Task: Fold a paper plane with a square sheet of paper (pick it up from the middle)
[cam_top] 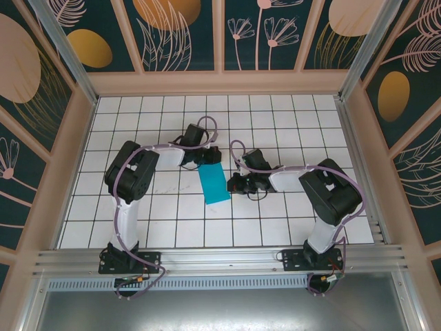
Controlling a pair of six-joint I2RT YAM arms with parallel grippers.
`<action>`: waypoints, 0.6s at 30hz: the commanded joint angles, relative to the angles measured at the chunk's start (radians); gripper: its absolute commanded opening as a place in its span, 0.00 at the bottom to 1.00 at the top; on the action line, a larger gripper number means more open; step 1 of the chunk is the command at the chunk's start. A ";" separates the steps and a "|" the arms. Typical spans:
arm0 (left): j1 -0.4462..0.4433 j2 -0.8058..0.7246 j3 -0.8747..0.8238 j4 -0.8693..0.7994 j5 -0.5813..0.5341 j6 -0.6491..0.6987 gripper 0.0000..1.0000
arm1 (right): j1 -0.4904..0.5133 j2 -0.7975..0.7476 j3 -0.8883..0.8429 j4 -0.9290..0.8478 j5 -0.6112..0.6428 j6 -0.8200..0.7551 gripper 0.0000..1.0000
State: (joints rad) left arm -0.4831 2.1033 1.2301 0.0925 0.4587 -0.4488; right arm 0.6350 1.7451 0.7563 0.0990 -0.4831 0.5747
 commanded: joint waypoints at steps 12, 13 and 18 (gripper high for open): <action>0.064 -0.009 0.124 -0.059 -0.115 -0.031 0.12 | 0.061 -0.029 -0.057 -0.136 -0.017 0.136 0.00; 0.065 -0.038 0.115 -0.057 -0.127 -0.053 0.17 | 0.075 -0.044 -0.057 -0.112 -0.026 0.171 0.00; 0.064 -0.216 -0.007 -0.055 -0.225 -0.153 0.43 | 0.108 -0.124 -0.014 -0.082 0.009 0.250 0.00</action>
State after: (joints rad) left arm -0.4240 2.0132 1.2713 0.0467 0.3058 -0.5289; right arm 0.7326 1.6855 0.7250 0.0540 -0.4923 0.7521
